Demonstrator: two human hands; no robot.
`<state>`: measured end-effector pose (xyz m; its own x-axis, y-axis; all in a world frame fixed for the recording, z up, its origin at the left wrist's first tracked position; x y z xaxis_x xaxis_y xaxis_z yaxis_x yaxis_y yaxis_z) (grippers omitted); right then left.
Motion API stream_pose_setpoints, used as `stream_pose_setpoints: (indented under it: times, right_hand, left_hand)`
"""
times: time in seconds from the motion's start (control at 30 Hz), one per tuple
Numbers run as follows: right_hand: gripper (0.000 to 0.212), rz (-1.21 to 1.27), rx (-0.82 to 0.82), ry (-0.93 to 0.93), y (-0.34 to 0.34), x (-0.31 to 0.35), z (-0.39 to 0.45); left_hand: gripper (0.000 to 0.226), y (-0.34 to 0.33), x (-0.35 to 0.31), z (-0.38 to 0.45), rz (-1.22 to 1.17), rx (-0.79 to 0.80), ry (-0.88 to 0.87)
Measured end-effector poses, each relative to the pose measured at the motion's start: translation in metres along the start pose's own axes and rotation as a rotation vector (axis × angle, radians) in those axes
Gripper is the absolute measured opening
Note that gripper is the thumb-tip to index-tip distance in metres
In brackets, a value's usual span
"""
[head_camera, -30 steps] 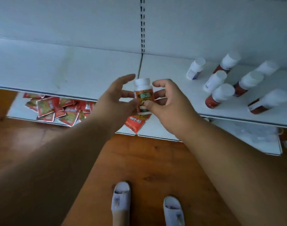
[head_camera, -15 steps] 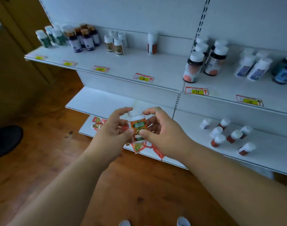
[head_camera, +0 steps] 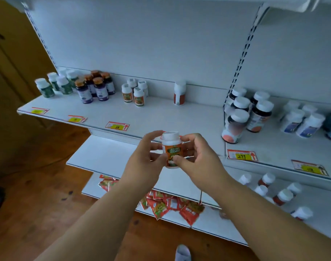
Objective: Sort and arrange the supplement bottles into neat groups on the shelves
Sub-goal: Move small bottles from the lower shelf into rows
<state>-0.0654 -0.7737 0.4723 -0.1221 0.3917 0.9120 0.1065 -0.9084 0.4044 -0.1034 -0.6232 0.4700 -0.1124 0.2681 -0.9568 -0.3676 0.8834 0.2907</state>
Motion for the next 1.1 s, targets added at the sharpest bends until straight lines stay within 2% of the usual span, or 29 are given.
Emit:
stream_pose_setpoints:
  times: [0.1, 0.27, 0.43, 0.57, 0.77, 0.87, 0.97, 1.1]
  right_hand:
    - [0.045, -0.035, 0.018, 0.021, -0.013, 0.008, 0.048]
    - [0.070, -0.066, 0.008, 0.068, -0.060, 0.024, 0.110]
    - [0.066, -0.132, -0.041, 0.098, -0.127, 0.034, 0.171]
    - [0.063, -0.175, -0.150, 0.091, -0.181, 0.039, 0.212]
    - [0.051, -0.253, -0.297, -0.013, -0.245, 0.029, 0.258]
    - [0.042, -0.281, -0.332, -0.071, -0.258, 0.025, 0.265]
    - [0.046, -0.293, -0.367, -0.083, -0.256, 0.029, 0.261]
    - [0.057, -0.350, -0.414, -0.053, -0.240, 0.041, 0.237]
  left_hand:
    - [0.044, 0.005, 0.004, 0.040, -0.053, -0.103, 0.065]
    - [0.024, 0.036, 0.015, 0.109, 0.010, -0.205, 0.082]
    - [0.027, 0.074, 0.039, 0.185, 0.054, -0.228, 0.079]
    - [0.029, 0.102, 0.062, 0.251, 0.121, -0.156, 0.063]
    - [0.030, 0.133, 0.094, 0.330, 0.246, 0.091, 0.008]
    - [0.038, 0.138, 0.107, 0.342, 0.241, 0.234, 0.063]
    - [0.042, 0.141, 0.109, 0.343, 0.223, 0.276, 0.068]
    - [0.038, 0.142, 0.090, 0.323, 0.309, 0.268, -0.107]
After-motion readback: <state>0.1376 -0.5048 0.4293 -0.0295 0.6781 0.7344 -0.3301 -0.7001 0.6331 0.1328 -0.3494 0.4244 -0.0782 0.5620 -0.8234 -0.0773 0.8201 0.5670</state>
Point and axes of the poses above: each hand's wrist, its own z-axis towards the middle knuckle, its own y-axis out of the back of the hand, x = y × z, the point moved 7 cm from there along z, towards the middle knuckle, and after that the axes turned 10 degrees about -x, right-handed, at the moved point
